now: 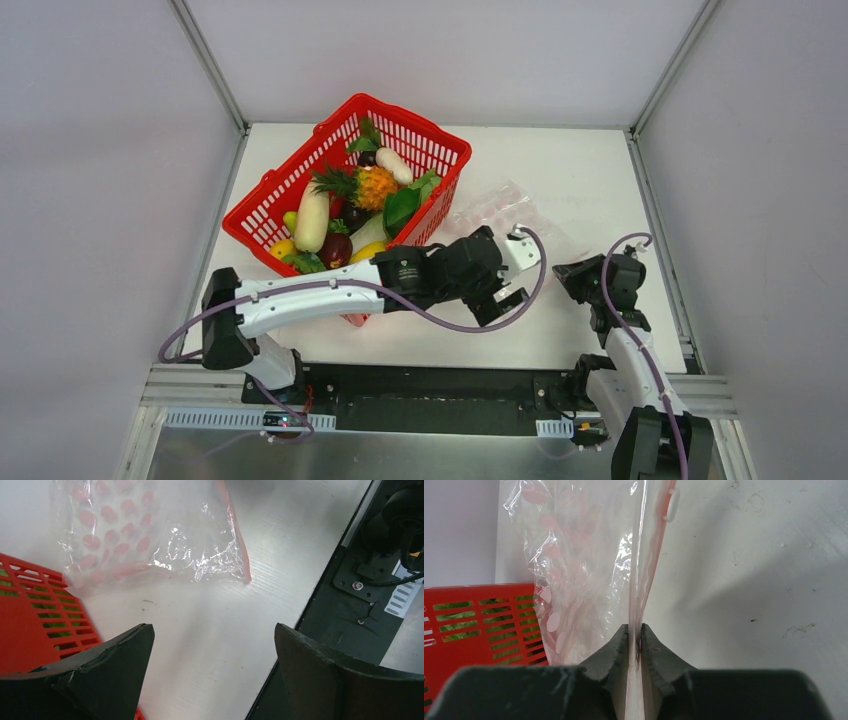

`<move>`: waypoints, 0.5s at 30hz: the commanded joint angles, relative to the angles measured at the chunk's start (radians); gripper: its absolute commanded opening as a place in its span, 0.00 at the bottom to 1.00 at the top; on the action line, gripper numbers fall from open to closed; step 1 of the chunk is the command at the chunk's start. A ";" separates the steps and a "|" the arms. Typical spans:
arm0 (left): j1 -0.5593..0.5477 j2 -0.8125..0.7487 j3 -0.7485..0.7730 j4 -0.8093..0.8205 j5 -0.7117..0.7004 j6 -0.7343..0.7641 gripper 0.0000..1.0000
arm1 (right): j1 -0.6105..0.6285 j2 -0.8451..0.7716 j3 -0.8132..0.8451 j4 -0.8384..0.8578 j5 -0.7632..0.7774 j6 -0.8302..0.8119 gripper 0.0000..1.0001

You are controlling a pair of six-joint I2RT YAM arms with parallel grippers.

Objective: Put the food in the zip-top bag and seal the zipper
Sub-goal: Move the zipper food storage bag to the center of the board, then pick up the zipper food storage bag at the center of the board.

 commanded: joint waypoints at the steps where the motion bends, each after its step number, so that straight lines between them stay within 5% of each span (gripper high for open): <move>1: -0.010 0.055 0.040 0.104 -0.002 0.002 0.94 | -0.004 -0.029 0.056 -0.015 -0.018 -0.021 0.16; 15: -0.012 0.210 0.002 0.283 -0.096 -0.051 0.94 | -0.004 -0.051 0.057 -0.038 -0.041 -0.024 0.17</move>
